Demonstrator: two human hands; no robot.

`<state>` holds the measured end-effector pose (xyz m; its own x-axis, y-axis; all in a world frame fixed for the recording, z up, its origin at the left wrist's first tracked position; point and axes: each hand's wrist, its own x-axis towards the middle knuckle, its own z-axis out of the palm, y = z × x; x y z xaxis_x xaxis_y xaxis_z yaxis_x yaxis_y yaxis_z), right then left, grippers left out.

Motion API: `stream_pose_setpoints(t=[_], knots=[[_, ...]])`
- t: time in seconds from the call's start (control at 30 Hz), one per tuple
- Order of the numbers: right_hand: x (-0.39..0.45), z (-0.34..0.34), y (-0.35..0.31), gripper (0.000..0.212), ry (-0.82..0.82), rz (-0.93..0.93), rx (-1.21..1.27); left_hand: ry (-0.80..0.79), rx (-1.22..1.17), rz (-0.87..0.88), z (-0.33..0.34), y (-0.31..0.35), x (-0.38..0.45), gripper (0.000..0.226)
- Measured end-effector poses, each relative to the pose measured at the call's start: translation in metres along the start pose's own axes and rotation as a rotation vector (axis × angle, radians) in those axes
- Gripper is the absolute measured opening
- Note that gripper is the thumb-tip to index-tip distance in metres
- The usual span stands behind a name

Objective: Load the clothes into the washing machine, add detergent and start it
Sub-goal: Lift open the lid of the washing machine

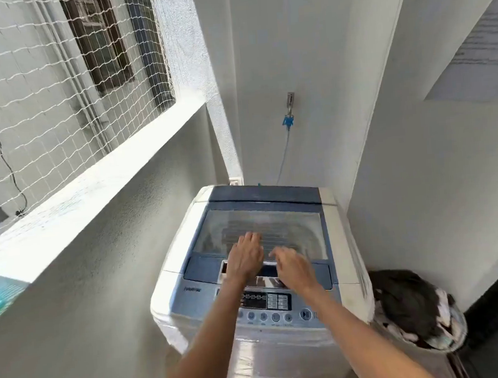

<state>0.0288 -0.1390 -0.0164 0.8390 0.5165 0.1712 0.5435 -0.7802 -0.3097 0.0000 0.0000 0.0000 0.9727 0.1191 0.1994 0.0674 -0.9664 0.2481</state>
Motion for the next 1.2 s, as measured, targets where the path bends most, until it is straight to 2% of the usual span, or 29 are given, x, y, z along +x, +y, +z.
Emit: stream_pose_setpoints(t=[0.03, 0.17, 0.3, 0.5, 0.57, 0.67, 0.8, 0.93, 1.07, 1.2], knots=[[-0.007, 0.011, -0.001, 0.027, -0.063, 0.018, -0.026, -0.056, -0.004, -0.018, 0.006, -0.003, -0.006, 0.025], [-0.014, 0.043, 0.0, 0.022, -0.124, 0.066, 0.02, -0.167, 0.007, -0.013, 0.036, -0.015, -0.017, 0.03], [-0.005, 0.045, -0.01, 0.026, -0.201, 0.11, 0.008, -0.338, 0.023, -0.033, 0.046, -0.018, -0.017, 0.035], [-0.001, 0.026, -0.019, 0.033, -0.199, 0.119, 0.022, -0.386, -0.041, -0.021, 0.036, -0.021, -0.01, 0.034], [0.002, 0.015, -0.022, 0.034, -0.156, 0.098, 0.016, -0.323, -0.022, 0.05, 0.024, -0.022, -0.006, 0.032], [0.022, -0.014, -0.027, 0.035, 0.03, 0.049, -0.018, -0.144, -0.081, 0.105, -0.007, -0.02, 0.011, 0.03], [0.069, -0.067, -0.034, 0.032, 0.234, -0.002, -0.092, 0.06, -0.159, 0.124, -0.057, -0.013, 0.056, 0.031], [0.119, -0.102, -0.034, 0.021, 0.46, -0.073, -0.224, 0.204, -0.124, 0.094, -0.089, -0.008, 0.111, 0.032], [0.168, -0.129, -0.025, 0.025, 0.573, -0.099, -0.325, 0.325, -0.03, 0.086, -0.11, -0.004, 0.16, 0.034], [0.225, -0.154, -0.016, 0.025, 0.614, -0.132, -0.273, 0.583, -0.026, 0.165, -0.11, -0.01, 0.191, 0.04]])
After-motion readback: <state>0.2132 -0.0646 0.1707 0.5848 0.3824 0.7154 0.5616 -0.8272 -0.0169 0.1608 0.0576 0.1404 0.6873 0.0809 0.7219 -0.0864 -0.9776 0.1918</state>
